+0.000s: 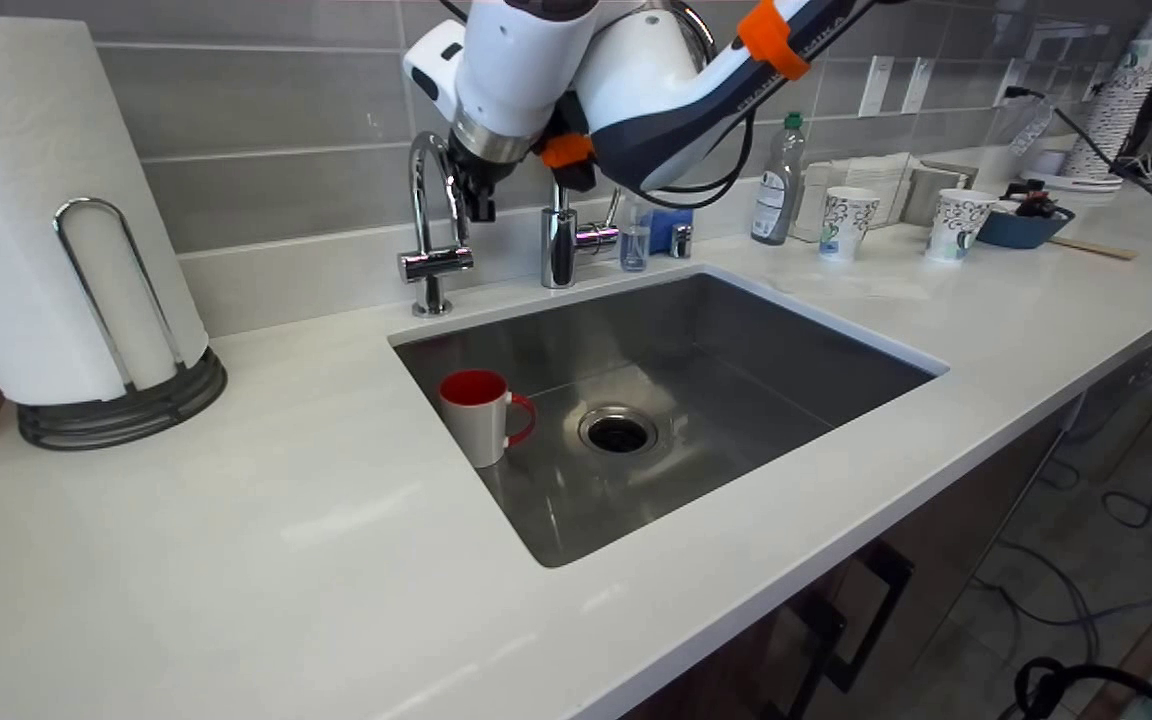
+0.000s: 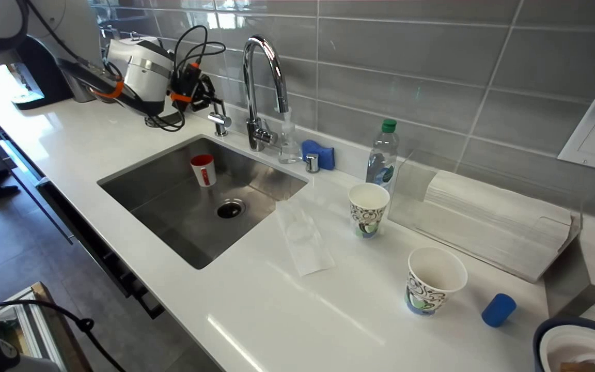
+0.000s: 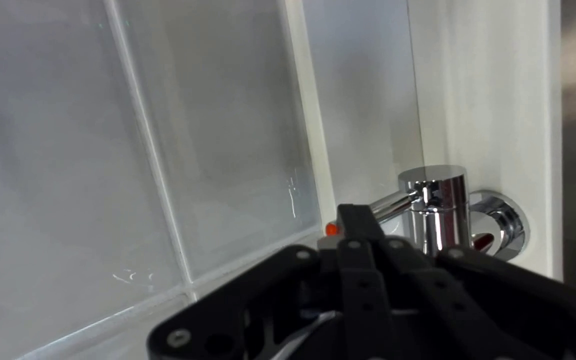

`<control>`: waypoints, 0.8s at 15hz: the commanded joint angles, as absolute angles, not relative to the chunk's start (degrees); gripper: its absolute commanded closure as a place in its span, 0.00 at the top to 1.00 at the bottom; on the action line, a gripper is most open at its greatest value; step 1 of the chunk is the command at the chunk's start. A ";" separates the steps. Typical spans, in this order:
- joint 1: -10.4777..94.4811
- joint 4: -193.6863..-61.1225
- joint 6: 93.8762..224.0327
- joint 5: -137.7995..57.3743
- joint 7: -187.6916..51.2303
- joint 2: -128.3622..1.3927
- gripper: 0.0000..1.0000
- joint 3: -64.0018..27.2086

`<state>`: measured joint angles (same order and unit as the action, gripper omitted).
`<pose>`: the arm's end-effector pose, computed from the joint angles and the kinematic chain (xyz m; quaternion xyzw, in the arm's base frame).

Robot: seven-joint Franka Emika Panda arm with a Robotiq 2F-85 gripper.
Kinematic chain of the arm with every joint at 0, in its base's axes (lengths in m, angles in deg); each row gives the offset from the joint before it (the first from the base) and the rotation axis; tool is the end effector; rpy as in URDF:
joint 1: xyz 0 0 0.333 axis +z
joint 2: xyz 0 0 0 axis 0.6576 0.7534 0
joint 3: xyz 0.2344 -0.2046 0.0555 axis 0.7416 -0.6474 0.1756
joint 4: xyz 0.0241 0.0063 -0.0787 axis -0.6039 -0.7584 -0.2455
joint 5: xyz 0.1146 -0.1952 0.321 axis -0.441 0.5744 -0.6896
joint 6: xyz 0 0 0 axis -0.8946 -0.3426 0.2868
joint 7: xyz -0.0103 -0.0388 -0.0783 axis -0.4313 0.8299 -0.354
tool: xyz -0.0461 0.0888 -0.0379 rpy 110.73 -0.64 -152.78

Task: Open the faucet on the left then close it.

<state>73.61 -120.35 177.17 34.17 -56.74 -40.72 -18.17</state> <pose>0.6312 0.3902 0.3037 0.6878 0.5578 0.3329 0.3241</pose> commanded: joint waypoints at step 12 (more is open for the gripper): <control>73.31 -115.50 180.70 42.54 -50.13 -35.83 0.00 -20.13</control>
<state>73.63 -119.01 178.34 39.62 -52.97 -39.73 -19.00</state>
